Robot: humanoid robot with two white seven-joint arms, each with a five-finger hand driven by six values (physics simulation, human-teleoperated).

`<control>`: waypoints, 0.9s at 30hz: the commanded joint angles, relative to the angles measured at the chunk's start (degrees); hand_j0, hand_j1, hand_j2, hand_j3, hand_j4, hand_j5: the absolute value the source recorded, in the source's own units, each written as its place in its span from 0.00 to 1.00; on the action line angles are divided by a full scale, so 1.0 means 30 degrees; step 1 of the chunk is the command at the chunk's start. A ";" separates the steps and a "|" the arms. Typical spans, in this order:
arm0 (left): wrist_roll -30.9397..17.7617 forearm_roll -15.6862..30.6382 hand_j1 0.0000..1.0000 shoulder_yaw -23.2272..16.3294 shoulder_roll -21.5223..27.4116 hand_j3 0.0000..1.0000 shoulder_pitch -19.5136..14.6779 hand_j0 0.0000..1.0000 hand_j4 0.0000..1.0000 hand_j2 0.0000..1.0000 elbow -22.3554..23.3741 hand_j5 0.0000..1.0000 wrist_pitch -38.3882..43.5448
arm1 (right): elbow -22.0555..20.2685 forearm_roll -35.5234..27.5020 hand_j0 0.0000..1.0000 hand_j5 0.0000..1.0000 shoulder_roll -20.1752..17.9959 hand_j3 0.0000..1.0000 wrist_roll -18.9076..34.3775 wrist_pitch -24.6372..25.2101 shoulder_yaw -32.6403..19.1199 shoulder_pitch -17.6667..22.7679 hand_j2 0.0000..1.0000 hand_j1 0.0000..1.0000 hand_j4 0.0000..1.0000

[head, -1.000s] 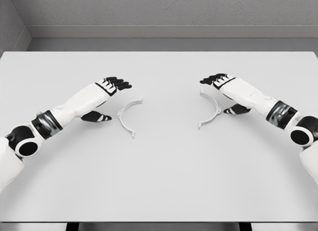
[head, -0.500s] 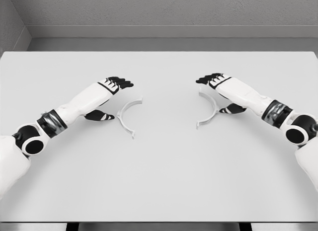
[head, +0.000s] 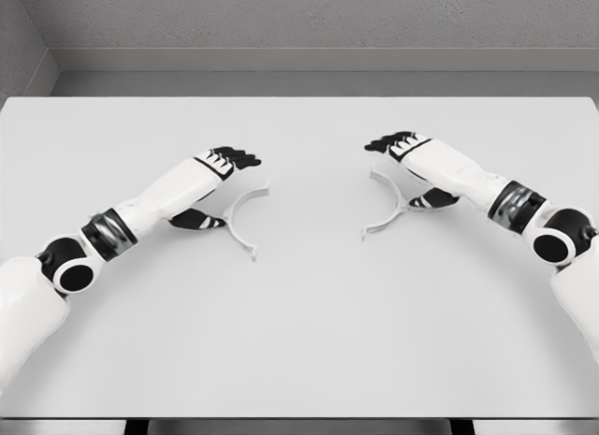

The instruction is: Assemble PVC drainage pipe clamps

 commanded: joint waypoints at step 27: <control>-0.0389 0.0056 1.00 0.0011 -0.1351 1.00 0.0059 1.00 1.00 1.00 -0.0110 1.00 -0.0002 | 0.1489 -0.0086 1.00 1.00 0.1221 1.00 0.0006 0.0027 0.0987 -0.1143 1.00 1.00 1.00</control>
